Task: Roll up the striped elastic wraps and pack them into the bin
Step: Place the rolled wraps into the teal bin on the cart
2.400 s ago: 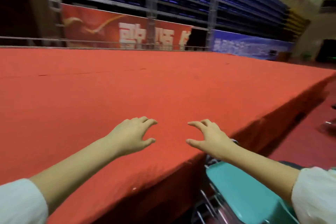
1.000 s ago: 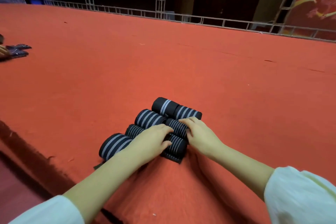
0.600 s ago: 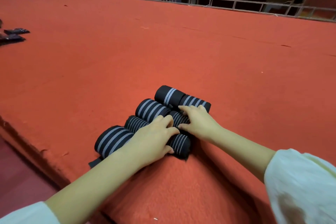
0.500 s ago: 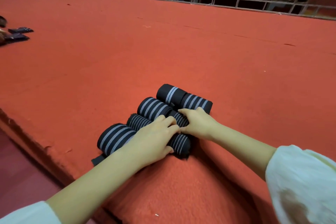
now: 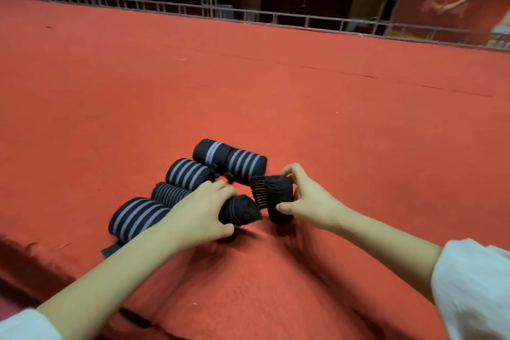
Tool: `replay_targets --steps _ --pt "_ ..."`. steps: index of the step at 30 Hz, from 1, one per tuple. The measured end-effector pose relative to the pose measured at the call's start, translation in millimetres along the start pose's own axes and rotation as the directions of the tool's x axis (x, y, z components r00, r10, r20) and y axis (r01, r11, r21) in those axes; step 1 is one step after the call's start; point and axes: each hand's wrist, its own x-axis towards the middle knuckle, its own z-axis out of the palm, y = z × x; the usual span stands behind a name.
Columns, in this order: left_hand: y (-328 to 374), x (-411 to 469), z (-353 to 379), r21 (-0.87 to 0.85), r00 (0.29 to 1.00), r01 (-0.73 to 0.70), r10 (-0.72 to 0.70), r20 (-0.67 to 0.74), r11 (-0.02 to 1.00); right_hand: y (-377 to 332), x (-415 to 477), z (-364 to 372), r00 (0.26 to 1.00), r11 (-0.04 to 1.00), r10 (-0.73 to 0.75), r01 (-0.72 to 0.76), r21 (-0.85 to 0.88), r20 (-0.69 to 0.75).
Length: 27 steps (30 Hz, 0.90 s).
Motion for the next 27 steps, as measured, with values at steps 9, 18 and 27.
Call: replay_targets --steps 9,18,27 --pt "74 8 13 -0.057 0.995 -0.088 0.09 0.033 0.994 26 -82 -45 0.992 0.973 0.126 -0.13 -0.19 -0.031" --pt "172 27 28 -0.197 0.953 -0.259 0.283 0.107 0.946 48 -174 -93 0.968 0.965 0.239 -0.246 -0.091 -0.079" --pt "341 45 43 -0.238 0.752 -0.595 0.636 0.175 0.768 92 -329 -169 0.847 0.873 0.486 -0.459 0.161 -0.217"
